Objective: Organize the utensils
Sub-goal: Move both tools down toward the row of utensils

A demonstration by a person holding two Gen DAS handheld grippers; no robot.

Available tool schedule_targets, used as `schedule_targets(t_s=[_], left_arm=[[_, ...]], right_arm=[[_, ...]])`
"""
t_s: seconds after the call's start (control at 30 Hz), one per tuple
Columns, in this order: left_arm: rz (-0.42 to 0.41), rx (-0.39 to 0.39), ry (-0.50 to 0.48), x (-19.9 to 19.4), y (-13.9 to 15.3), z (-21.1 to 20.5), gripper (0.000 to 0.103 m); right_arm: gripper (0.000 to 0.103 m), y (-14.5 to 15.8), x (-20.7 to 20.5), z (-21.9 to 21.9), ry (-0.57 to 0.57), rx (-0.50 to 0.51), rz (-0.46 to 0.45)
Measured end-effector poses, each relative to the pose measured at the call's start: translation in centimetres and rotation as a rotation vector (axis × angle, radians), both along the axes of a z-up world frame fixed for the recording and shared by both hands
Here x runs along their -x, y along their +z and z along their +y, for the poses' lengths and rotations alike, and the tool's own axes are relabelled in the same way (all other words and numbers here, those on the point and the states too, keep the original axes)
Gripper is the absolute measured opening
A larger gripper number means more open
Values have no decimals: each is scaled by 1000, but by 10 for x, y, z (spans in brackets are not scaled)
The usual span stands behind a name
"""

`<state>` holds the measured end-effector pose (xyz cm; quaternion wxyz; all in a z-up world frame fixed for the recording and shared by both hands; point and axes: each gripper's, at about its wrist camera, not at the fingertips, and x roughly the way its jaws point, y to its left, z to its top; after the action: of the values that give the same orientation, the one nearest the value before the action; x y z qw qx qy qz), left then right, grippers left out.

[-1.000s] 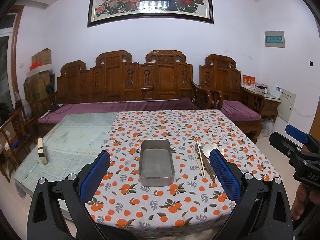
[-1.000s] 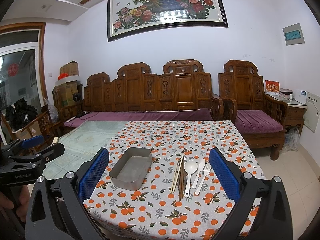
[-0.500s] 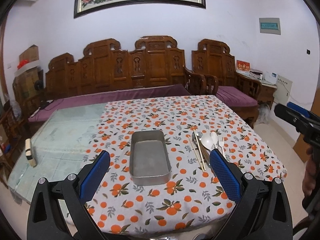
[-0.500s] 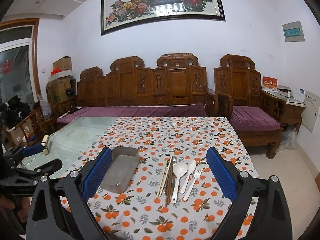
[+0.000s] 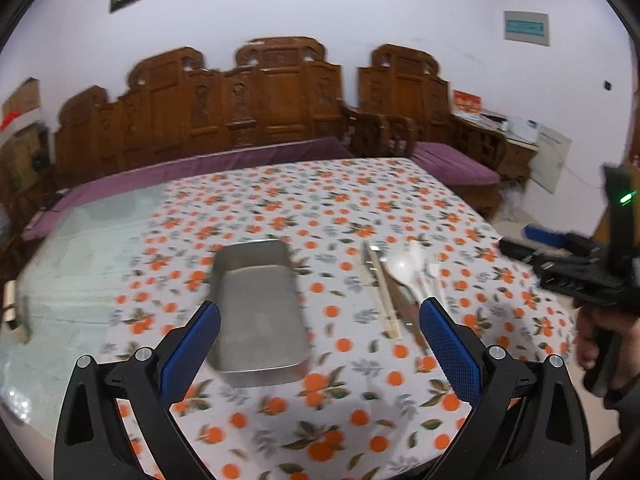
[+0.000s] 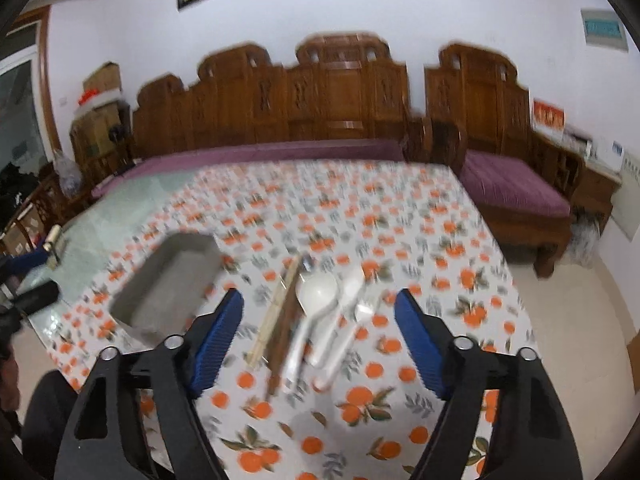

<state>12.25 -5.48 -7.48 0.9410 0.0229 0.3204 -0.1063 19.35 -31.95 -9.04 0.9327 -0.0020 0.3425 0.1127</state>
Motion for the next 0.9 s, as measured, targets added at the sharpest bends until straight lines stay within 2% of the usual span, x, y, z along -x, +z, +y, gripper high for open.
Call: schedule_targets(t_s=[0.13, 0.23, 0.37, 0.5, 0.6, 0.7, 0.77, 0.83, 0.9], left_arm=[[45, -13, -55, -17, -18, -22, 96], [73, -23, -82, -31, -32, -38, 96], [107, -52, -113, -47, -53, -54, 95], [146, -64, -139, -68, -74, -64, 86], [188, -42, -163, -87, -91, -71, 77], [214, -34, -187, -107, -108, -81, 64], [227, -20, -202, -117, -117, -85, 60], [237, -7, -224, -126, -125, -89, 46], [258, -2, -231, -135, -133, -94, 39]], right_arm=[[70, -32, -11, -15, -17, -19, 67], [68, -46, -15, -21, -10, -35, 85], [59, -60, -19, -17, 21, -35, 113], [52, -70, -23, -11, 45, -30, 136], [47, -75, -24, -11, 54, -42, 153], [45, -78, -26, -12, 54, -54, 160], [45, -81, -28, -14, 46, -64, 172], [45, -84, -30, -12, 50, -69, 182], [45, -86, -31, -10, 58, -73, 187]])
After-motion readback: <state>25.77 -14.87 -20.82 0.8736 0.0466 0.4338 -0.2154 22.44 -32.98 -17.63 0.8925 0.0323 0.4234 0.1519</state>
